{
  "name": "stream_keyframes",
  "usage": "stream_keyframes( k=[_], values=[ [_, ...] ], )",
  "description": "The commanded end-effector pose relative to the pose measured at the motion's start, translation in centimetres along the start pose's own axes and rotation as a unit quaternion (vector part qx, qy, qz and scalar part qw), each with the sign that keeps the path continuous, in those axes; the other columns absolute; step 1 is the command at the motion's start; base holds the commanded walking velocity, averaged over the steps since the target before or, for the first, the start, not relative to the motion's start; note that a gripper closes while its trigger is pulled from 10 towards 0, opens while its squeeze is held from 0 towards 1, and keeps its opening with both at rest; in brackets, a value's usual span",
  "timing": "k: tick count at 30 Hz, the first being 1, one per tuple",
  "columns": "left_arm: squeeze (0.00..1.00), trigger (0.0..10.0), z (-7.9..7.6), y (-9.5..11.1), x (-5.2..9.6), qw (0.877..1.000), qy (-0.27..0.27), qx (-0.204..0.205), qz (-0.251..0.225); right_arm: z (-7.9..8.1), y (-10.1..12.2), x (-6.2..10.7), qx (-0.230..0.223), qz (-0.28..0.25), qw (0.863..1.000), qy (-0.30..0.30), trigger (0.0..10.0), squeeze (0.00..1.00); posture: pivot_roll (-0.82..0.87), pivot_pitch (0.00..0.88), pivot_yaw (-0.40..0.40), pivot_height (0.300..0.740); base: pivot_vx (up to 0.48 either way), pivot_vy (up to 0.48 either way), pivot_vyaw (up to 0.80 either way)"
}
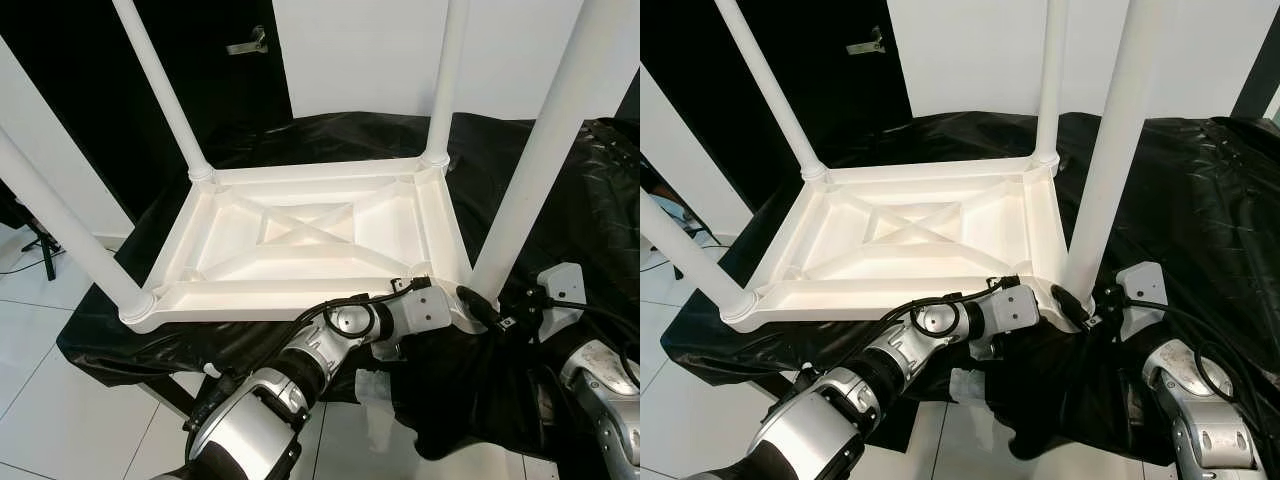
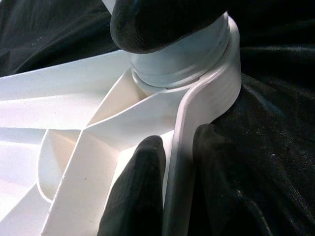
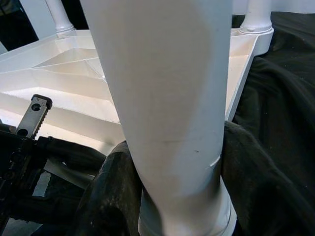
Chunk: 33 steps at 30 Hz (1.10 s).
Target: Building children table
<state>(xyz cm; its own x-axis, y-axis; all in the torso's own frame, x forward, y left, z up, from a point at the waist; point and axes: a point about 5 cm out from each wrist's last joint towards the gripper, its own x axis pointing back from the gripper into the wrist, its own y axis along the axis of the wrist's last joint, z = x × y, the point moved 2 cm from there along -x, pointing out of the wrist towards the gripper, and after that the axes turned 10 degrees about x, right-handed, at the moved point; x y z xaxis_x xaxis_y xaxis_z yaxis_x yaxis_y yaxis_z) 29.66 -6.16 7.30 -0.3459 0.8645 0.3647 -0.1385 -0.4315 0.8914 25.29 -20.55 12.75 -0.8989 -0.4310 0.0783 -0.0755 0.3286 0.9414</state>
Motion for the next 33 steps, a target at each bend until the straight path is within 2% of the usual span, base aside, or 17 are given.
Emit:
stream_keyframes(
  k=[1, 3, 5, 6, 7, 8, 9, 12, 13, 16, 25, 26, 27, 30, 31, 32, 33],
  values=[
    [0.00, 10.0, -2.9, -5.6, 0.4, 0.992, 0.009, 0.058, 0.108, 2.3, -0.7, -0.1, -0.033, 0.011, 0.998, 0.043, 0.0, 0.00, 0.03, 0.000, 0.080, 0.740, 0.000, 0.000, 0.00],
    [0.00, 10.0, -2.9, -5.6, 0.3, 0.993, 0.009, 0.058, 0.107, 2.6, -0.8, -0.1, -0.042, 0.012, 0.998, 0.039, 0.0, 0.00, 0.03, 0.000, 0.082, 0.740, 0.000, 0.000, 0.00],
    [0.00, 10.0, -2.8, -5.4, 0.3, 0.993, 0.009, 0.056, 0.106, 3.3, -0.8, -0.2, -0.050, 0.009, 0.999, -0.017, 0.0, 0.00, 0.02, 0.000, 0.083, 0.740, 0.000, 0.000, 0.00],
    [0.00, 10.0, -2.8, -5.4, 0.3, 0.993, 0.009, 0.056, 0.106, 3.1, -0.7, -0.2, -0.049, 0.007, 0.996, -0.071, 0.0, 0.00, 0.03, 0.000, 0.083, 0.740, 0.000, 0.000, 0.00],
    [0.00, 10.0, -2.8, -5.4, 0.3, 0.993, 0.009, 0.056, 0.106, 3.1, -0.7, -0.2, -0.049, 0.007, 0.996, -0.071, 0.0, 0.00, 0.03, 0.000, 0.083, 0.740, 0.000, 0.000, 0.00],
    [0.00, 10.0, -2.8, -5.4, 0.3, 0.993, 0.008, 0.056, 0.106, 2.6, -0.7, 0.0, -0.049, 0.010, 0.990, -0.131, 0.0, 0.00, 0.03, 0.000, 0.083, 0.740, 0.000, 0.000, 0.00],
    [0.00, 10.0, -2.8, -5.4, 0.3, 0.993, 0.008, 0.056, 0.106, 2.6, -0.7, 0.0, -0.049, 0.010, 0.990, -0.131, 0.0, 0.00, 0.03, 0.000, 0.083, 0.740, 0.000, 0.000, 0.00],
    [0.00, 10.0, -2.8, -5.4, 0.3, 0.993, 0.008, 0.055, 0.106, 2.0, -1.7, 1.3, -0.079, 0.040, 0.963, -0.254, 0.0, 0.00, 0.04, 0.000, 0.079, 0.740, 0.000, 0.000, 0.00],
    [0.00, 10.0, -2.8, -5.4, 0.3, 0.993, 0.008, 0.055, 0.106, 2.0, -1.7, 1.3, -0.079, 0.040, 0.963, -0.254, 0.0, 0.00, 0.04, 0.000, 0.079, 0.740, 0.000, 0.000, 0.00],
    [0.00, 10.0, -2.7, -5.6, 0.4, 0.993, 0.011, 0.056, 0.108, 0.7, -1.8, 2.5, -0.060, 0.047, 0.944, -0.320, 0.0, 0.00, 0.03, 0.000, 0.079, 0.740, 0.000, 0.000, 0.00],
    [0.00, 10.0, -2.7, -5.4, 0.3, 0.993, 0.011, 0.056, 0.106, 0.7, -0.8, 1.8, -0.083, 0.017, 0.933, -0.351, 0.0, 0.00, 0.04, 0.000, 0.075, 0.740, 0.000, 0.000, 0.00],
    [0.00, 10.0, -2.8, -5.4, 0.3, 0.993, 0.011, 0.057, 0.106, 0.8, -0.6, 1.5, -0.078, 0.015, 0.935, -0.347, 0.0, 0.00, 0.04, 0.000, 0.074, 0.740, 0.000, 0.000, 0.00],
    [0.00, 10.0, -2.8, -5.4, 0.3, 0.993, 0.011, 0.057, 0.106, 1.4, -0.2, 0.8, -0.064, 0.007, 0.947, -0.316, 0.9, 0.00, 0.04, 0.000, 0.073, 0.740, 0.000, 0.000, 0.00],
    [0.00, 10.0, -2.8, -5.5, 0.3, 0.993, 0.011, 0.058, 0.106, 1.9, 0.0, 0.4, -0.054, 0.002, 0.955, -0.291, 0.9, 0.00, 0.04, 0.000, 0.073, 0.740, 0.000, 0.000, 0.00],
    [0.00, 10.0, -2.8, -5.5, 0.3, 0.993, 0.011, 0.058, 0.107, 2.4, 0.3, 0.0, -0.040, -0.003, 0.963, -0.268, 7.4, 0.00, 0.04, 0.000, 0.073, 0.740, 0.000, 0.000, 0.00],
    [0.00, 10.0, -2.8, -5.6, 0.4, 0.992, 0.012, 0.058, 0.108, 2.7, 0.5, -0.4, -0.038, -0.011, 0.970, -0.240, 10.0, 0.89, 0.04, 0.000, 0.073, 0.740, 0.000, 0.000, 0.00],
    [0.00, 10.0, -2.8, -5.6, 0.4, 0.992, 0.012, 0.058, 0.108, 2.7, 0.5, -0.4, -0.038, -0.011, 0.970, -0.240, 10.0, 0.89, 0.04, 0.000, 0.073, 0.740, 0.000, 0.000, 0.00]
  ],
)
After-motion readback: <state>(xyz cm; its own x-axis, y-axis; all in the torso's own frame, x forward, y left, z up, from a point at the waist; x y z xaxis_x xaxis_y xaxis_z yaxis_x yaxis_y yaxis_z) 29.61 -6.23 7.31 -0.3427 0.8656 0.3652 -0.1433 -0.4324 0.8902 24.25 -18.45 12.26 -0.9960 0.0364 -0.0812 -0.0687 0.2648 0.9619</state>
